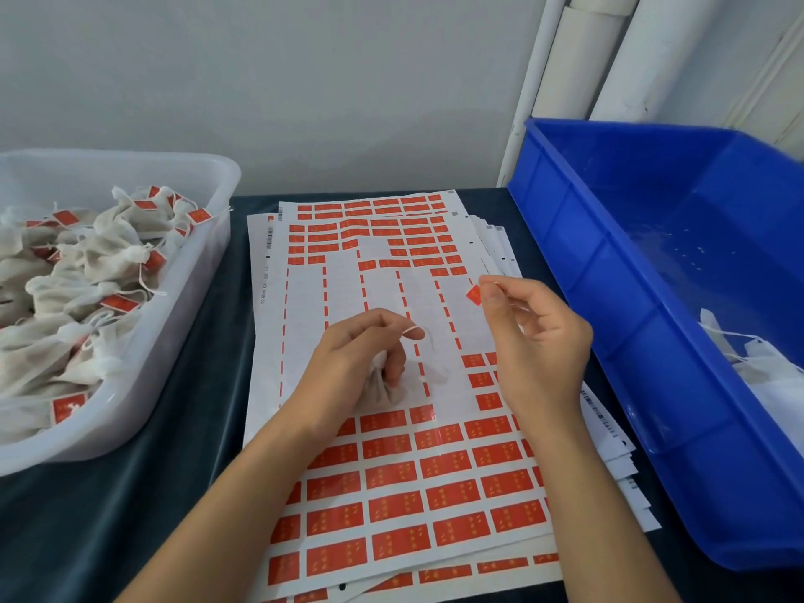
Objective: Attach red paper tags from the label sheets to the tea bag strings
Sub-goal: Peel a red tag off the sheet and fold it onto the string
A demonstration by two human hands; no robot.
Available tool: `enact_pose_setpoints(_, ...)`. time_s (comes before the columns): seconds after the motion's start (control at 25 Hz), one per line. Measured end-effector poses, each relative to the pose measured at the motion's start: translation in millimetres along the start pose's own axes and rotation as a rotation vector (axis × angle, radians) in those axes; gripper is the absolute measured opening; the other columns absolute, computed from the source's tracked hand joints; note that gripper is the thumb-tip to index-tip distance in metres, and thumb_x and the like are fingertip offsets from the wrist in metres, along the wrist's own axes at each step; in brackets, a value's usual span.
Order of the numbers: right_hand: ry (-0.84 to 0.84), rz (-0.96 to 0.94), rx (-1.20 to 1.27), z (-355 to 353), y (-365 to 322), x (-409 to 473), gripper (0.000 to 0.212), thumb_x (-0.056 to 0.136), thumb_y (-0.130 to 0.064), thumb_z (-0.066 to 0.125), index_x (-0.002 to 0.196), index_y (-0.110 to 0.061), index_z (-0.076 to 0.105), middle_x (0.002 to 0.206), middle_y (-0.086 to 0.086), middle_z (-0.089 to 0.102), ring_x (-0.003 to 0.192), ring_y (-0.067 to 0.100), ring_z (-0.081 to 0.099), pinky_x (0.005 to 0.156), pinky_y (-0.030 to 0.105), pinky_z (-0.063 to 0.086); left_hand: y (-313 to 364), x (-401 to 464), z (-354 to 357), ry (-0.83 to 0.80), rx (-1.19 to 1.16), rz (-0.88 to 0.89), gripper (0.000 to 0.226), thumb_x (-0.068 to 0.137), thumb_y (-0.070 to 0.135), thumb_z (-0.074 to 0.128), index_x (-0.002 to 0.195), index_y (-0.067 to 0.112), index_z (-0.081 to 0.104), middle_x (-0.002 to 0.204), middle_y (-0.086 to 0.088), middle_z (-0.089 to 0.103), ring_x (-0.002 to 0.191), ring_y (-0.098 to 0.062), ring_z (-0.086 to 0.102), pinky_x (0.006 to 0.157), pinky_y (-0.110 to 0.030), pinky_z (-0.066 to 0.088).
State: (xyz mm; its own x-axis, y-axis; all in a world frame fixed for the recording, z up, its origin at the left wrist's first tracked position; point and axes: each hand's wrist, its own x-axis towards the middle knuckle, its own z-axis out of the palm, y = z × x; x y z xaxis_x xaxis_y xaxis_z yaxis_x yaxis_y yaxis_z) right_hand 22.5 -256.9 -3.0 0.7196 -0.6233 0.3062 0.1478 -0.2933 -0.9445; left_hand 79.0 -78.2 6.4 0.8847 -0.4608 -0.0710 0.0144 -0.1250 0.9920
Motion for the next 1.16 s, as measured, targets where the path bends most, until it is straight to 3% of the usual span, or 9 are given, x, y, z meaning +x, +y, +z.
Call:
enact_pose_setpoints(0.16, -0.032, 0.006, -0.004, 0, -1, 0, 0.017, 0.096, -0.046, 0.068, 0.108, -0.036, 0.073, 0.105, -0.025, 0.074, 0.099, 0.002, 0.072, 0.078, 0.031, 0.064, 0, 0, 0, -0.003, 0.020, 0.022, 0.055, 0.108, 0.016, 0.048, 0.064, 0.036, 0.074, 0.090, -0.017, 0.069, 0.082, -0.035, 0.063, 0.080, -0.030, 0.060)
enact_pose_setpoints(0.4, -0.084, 0.010, 0.036, 0, -1, 1, 0.017, 0.097, -0.044, 0.066, 0.114, -0.044, 0.065, 0.104, -0.027, 0.072, 0.098, -0.004, 0.070, 0.068, 0.010, 0.056, -6, 3, 0, 0.007, 0.023, -0.002, 0.027, 0.107, 0.019, 0.054, 0.092, 0.022, 0.076, 0.066, 0.000, 0.063, 0.064, -0.017, 0.059, 0.081, -0.034, 0.060)
enact_pose_setpoints(0.52, -0.143, 0.045, 0.059, 1, -1, 0, 0.018, 0.096, -0.040, 0.069, 0.113, -0.042, 0.063, 0.099, -0.024, 0.074, 0.095, -0.001, 0.073, 0.073, 0.012, 0.058, -7, 5, 1, 0.024, 0.039, -0.012, 0.026, 0.107, 0.020, 0.055, 0.093, 0.022, 0.076, 0.065, 0.002, 0.063, 0.061, -0.014, 0.058, 0.081, -0.040, 0.060)
enact_pose_setpoints(0.64, -0.227, 0.036, 0.018, 0, -1, -1, 0.006, 0.098, -0.037, 0.067, 0.103, -0.038, 0.068, 0.094, -0.023, 0.074, 0.090, 0.000, 0.072, 0.069, 0.008, 0.055, -7, 5, 2, 0.021, 0.067, 0.004, 0.025, 0.107, 0.021, 0.055, 0.093, 0.023, 0.076, 0.064, 0.003, 0.062, 0.059, -0.012, 0.057, 0.078, -0.044, 0.061)
enact_pose_setpoints(0.84, -0.398, 0.040, -0.030, 4, 0, -6, 0.009, 0.096, -0.035, 0.069, 0.104, -0.033, 0.073, 0.087, -0.022, 0.074, 0.080, 0.004, 0.071, 0.067, 0.012, 0.055, -10, 6, 1, 0.003, 0.092, 0.046, 0.026, 0.107, 0.020, 0.054, 0.091, 0.024, 0.074, 0.063, 0.004, 0.061, 0.060, -0.014, 0.056, 0.073, -0.037, 0.057)
enact_pose_setpoints(1.0, -0.421, 0.057, -0.084, 9, 3, -7, 0.013, 0.097, -0.034, 0.070, 0.108, -0.030, 0.075, 0.088, -0.021, 0.073, 0.079, -0.003, 0.068, 0.073, 0.015, 0.057, -12, 6, 1, -0.012, 0.114, 0.086, 0.023, 0.106, 0.020, 0.055, 0.092, 0.021, 0.073, 0.063, 0.005, 0.061, 0.060, -0.014, 0.056, 0.069, -0.034, 0.056)
enact_pose_setpoints(1.16, -0.404, 0.085, -0.077, 8, 4, -7, 0.013, 0.097, -0.034, 0.069, 0.107, -0.030, 0.075, 0.086, -0.020, 0.073, 0.076, -0.001, 0.068, 0.068, 0.015, 0.056, -13, 5, 2, -0.006, 0.154, 0.135, 0.022, 0.106, 0.019, 0.055, 0.094, 0.024, 0.073, 0.065, 0.007, 0.063, 0.061, -0.014, 0.059, 0.067, -0.034, 0.059)
